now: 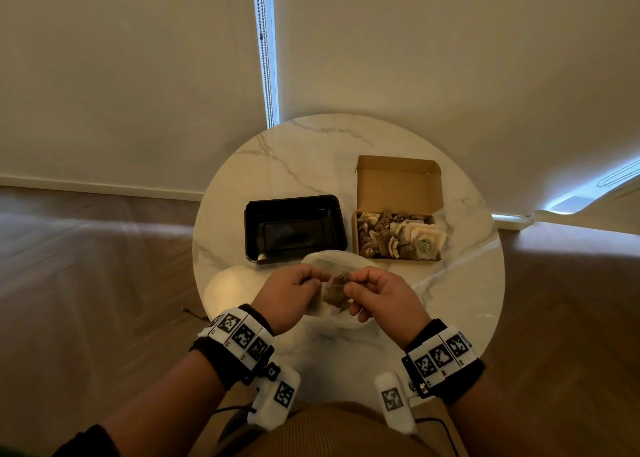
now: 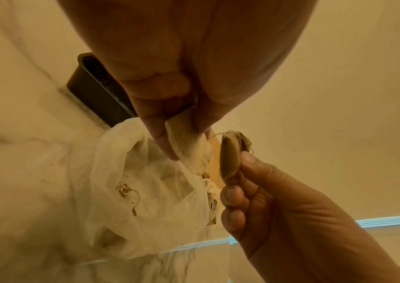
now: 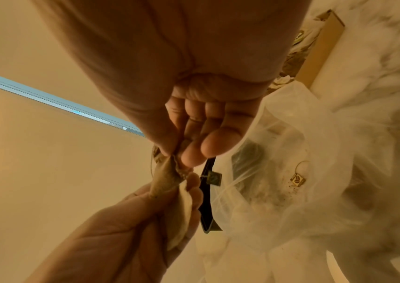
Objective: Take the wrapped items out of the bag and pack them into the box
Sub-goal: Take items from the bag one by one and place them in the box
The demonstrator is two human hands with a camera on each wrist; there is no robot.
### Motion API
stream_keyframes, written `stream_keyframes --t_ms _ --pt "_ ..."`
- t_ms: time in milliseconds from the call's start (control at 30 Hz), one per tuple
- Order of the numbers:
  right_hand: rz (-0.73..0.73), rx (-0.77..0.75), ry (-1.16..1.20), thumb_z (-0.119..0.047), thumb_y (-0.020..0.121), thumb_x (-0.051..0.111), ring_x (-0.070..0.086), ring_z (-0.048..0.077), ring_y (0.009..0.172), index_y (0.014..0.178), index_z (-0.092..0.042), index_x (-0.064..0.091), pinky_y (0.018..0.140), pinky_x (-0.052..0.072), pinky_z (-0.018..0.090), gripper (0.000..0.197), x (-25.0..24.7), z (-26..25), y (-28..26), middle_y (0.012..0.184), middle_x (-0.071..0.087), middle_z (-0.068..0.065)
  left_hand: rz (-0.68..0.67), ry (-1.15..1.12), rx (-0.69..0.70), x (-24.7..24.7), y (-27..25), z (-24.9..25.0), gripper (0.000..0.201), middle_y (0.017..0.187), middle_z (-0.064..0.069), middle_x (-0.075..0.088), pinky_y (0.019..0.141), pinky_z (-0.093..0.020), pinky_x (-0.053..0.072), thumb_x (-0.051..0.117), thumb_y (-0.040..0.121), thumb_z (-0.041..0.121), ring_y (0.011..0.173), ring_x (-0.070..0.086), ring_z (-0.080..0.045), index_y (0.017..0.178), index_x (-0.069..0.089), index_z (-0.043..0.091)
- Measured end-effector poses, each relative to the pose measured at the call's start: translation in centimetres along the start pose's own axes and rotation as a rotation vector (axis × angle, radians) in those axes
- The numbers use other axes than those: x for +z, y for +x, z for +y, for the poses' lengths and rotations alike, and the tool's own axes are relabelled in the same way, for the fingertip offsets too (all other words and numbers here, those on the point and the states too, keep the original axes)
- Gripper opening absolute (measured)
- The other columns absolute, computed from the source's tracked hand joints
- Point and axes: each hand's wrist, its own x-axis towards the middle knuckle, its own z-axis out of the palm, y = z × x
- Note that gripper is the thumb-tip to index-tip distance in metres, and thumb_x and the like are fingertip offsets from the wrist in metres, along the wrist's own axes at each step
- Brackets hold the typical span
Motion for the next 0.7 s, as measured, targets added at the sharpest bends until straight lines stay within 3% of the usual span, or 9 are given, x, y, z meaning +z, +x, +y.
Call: stream_keyframes --t_ms 200,300,400,467,567,700 --pt "-0.055 -0.008 -0.055 -0.009 0.094 0.070 0.065 0.016 0.065 0.102 -0.010 0.073 0.059 0.054 0.029 0.009 0.4 0.0 -0.1 0.076 0.074 0.003 0.021 -0.015 -0.003 0.5 0.4 0.4 0.016 0.101 -0.001 0.076 0.081 -0.031 0.063 0.061 0.101 0.019 0.091 0.074 -0.014 0.113 0.071 0.022" --pt "-0.027 -0.006 -0.079 -0.011 0.093 0.072 0.064 0.015 0.063 0.098 -0.013 0.072 0.060 0.053 0.031 0.005 0.6 0.3 -0.1 0.075 0.074 0.005 -0.017 -0.165 -0.048 0.7 0.1 0.8 0.018 0.104 -0.010 0.076 0.084 -0.042 0.064 0.055 0.105 0.020 0.093 0.076 -0.025 0.112 0.071 0.018" --pt "0.009 -0.019 -0.112 -0.013 0.092 0.073 0.063 0.014 0.063 0.096 -0.011 0.070 0.061 0.053 0.032 0.005 0.6 0.4 -0.1 0.079 0.074 0.011 -0.077 -0.319 -0.096 0.5 -0.2 0.9 0.022 0.110 -0.014 0.075 0.091 -0.048 0.062 0.054 0.106 0.031 0.099 0.075 -0.030 0.118 0.068 0.019" --pt "0.005 -0.030 -0.134 -0.016 0.092 0.074 0.064 0.012 0.063 0.095 -0.012 0.070 0.060 0.054 0.028 0.007 0.7 0.3 -0.3 0.078 0.074 0.007 -0.157 -0.305 -0.097 0.4 -0.6 1.0 0.024 0.106 -0.011 0.078 0.093 -0.044 0.061 0.060 0.103 0.031 0.098 0.076 -0.026 0.124 0.062 0.021" --pt "0.024 -0.047 -0.130 -0.018 0.091 0.075 0.064 0.011 0.063 0.096 -0.015 0.070 0.060 0.054 0.026 0.008 0.8 0.0 -0.5 0.077 0.072 0.002 -0.184 -0.206 -0.062 0.5 -0.6 0.9 0.035 0.103 -0.011 0.079 0.090 -0.039 0.062 0.062 0.102 0.019 0.096 0.077 -0.023 0.135 0.052 0.019" --pt "0.062 -0.076 -0.111 -0.006 0.094 0.065 0.064 0.012 0.067 0.118 -0.021 0.066 0.063 0.057 0.029 0.028 0.1 -0.3 -0.1 0.109 0.068 0.001 -0.147 -0.216 -0.063 0.0 -0.5 0.6 0.034 0.111 -0.015 0.075 0.084 -0.036 0.063 0.053 0.105 0.013 0.099 0.075 -0.028 0.138 0.048 0.021"
